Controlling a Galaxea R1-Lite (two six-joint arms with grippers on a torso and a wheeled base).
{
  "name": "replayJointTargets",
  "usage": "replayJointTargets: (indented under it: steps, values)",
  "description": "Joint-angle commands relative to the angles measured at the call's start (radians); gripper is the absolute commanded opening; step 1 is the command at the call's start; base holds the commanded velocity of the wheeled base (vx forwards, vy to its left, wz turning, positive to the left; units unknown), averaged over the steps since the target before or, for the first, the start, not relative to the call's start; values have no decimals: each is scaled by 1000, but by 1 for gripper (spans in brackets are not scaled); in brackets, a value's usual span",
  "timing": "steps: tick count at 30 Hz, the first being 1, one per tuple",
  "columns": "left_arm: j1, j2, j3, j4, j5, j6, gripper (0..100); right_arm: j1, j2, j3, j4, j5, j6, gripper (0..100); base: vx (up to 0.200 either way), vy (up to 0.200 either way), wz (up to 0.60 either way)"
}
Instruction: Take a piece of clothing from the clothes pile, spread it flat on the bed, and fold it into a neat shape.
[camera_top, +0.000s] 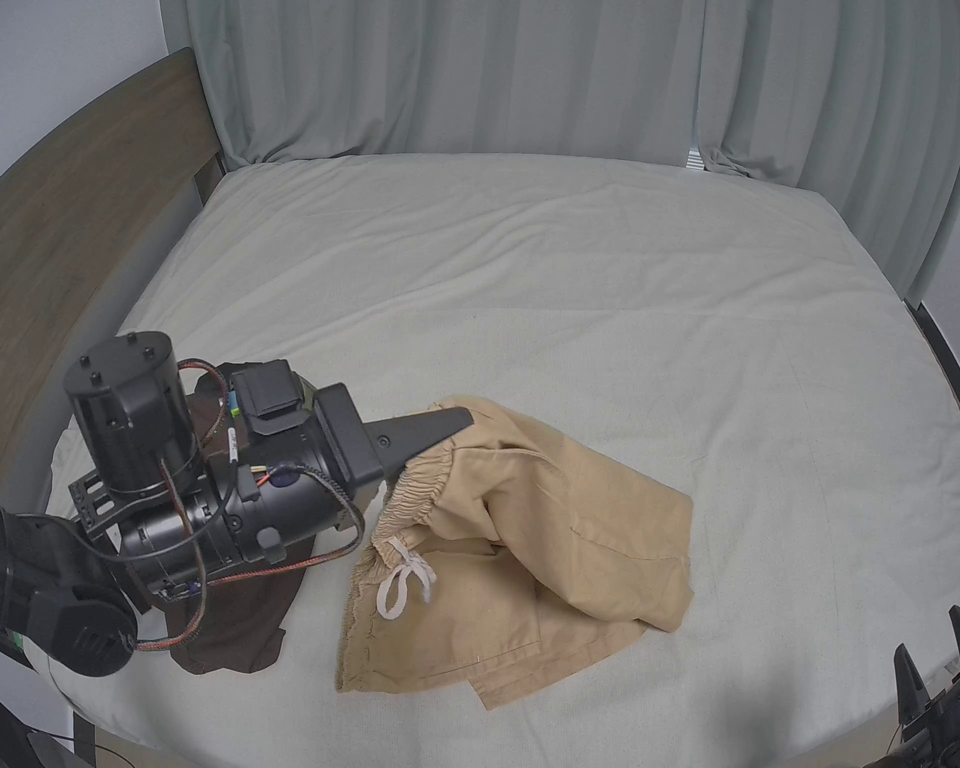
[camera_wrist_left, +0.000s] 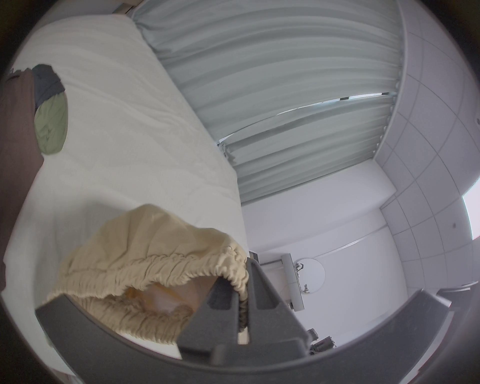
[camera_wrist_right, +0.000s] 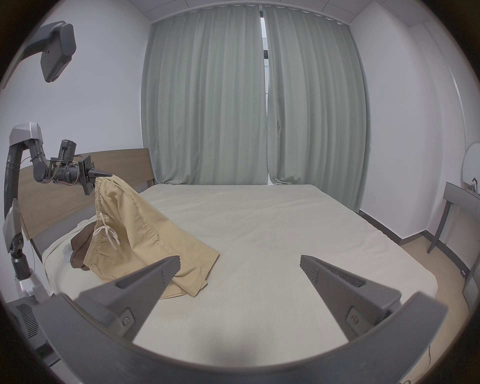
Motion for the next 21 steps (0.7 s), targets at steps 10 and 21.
replayJointTargets:
  steps: [10,21]
  values:
    - [128,20,142,-108,-43,186,0,0,-16,18,0,0,0,100,0,0,0]
    - [242,127,245,-312,-112,319,0,0,-16,18,0,0,-2,100,0,0,0]
